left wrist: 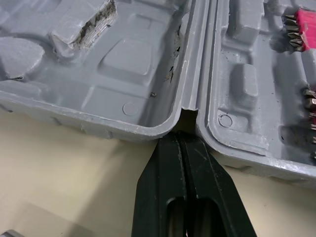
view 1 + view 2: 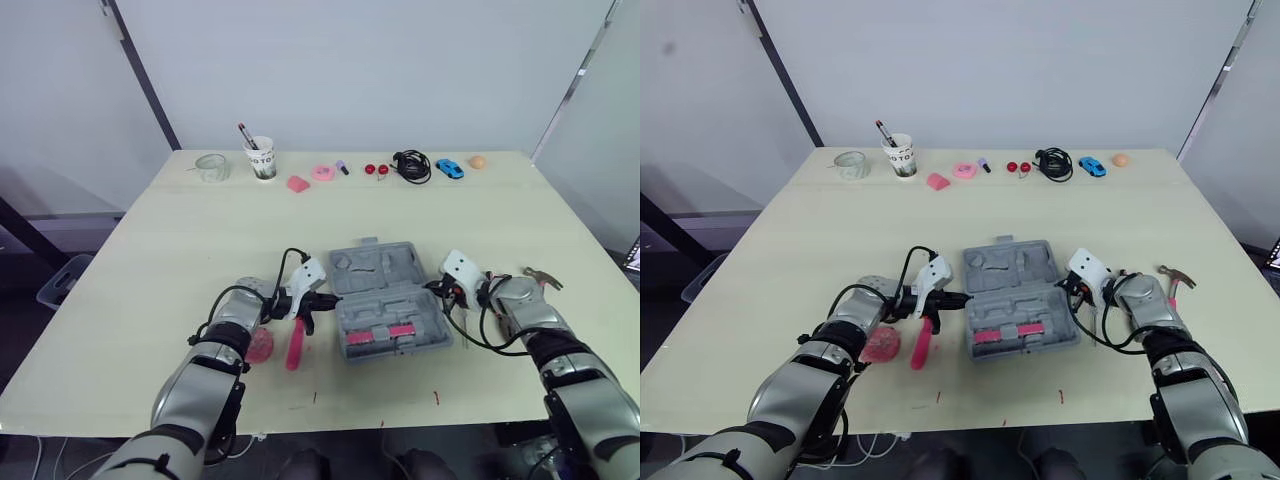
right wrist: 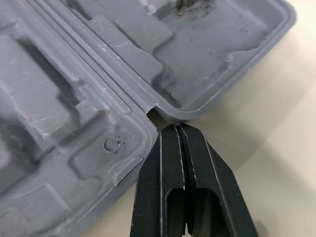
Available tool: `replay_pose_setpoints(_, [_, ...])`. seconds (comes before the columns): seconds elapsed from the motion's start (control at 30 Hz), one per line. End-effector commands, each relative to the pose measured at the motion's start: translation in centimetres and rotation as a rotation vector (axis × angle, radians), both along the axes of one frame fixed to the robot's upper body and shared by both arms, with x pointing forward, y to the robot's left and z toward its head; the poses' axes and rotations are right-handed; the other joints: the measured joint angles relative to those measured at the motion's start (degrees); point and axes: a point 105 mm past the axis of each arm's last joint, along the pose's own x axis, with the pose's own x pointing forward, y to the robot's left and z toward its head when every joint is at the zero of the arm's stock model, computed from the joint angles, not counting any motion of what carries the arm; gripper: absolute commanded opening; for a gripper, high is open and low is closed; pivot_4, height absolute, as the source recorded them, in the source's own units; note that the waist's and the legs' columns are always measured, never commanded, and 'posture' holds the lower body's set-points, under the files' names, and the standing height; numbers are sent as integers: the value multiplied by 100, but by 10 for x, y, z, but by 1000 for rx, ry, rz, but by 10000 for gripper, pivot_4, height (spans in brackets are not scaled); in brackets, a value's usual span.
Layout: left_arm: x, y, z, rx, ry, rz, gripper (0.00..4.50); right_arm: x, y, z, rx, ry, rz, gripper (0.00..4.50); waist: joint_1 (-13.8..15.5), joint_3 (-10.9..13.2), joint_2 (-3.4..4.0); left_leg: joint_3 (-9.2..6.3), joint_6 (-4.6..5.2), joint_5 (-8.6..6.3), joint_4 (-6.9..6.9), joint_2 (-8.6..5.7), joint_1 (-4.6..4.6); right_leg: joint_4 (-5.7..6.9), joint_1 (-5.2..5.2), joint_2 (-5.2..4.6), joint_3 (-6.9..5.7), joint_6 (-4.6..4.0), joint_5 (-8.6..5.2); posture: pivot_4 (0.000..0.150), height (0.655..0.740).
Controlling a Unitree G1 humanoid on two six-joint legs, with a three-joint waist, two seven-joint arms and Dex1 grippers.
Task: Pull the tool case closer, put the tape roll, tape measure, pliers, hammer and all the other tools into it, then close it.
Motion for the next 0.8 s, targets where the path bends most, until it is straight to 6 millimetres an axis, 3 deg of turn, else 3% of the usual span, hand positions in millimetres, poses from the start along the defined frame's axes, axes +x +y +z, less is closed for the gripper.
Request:
replay_pose_setpoints(0.03, [-6, -8, -1, 3, 5, -61, 336, -8, 14, 4, 26, 19, 76, 0, -3, 0, 0, 0, 0, 0, 0, 0, 0, 0, 0, 0, 0, 0, 0, 1500, 7400])
replay_pose_setpoints(0.2, [-18, -5, -7, 45, 6, -134, 336, -17, 17, 3, 41, 22, 77, 0, -3, -2, 2, -3, 0, 0, -1, 0, 0, -1, 0, 0, 1, 0, 0, 1500, 7400])
replay_pose_setpoints(0.43, [-34, -11, -10, 34, 38, -206, 336, -44, 20, 1, 70, 84, 99, 0, 2, -5, 7, -10, 1, -1, -1, 2, 5, 2, 0, 0, 6, 0, 0, 1500, 7400])
replay_pose_setpoints(0.8, [-70, -3, -15, 107, 74, -340, 336, -89, 21, -3, 105, 182, 115, 0, 14, -6, 8, -19, 2, -2, -2, 3, 8, 1, 0, 1, 9, -1, -1, 1500, 7400])
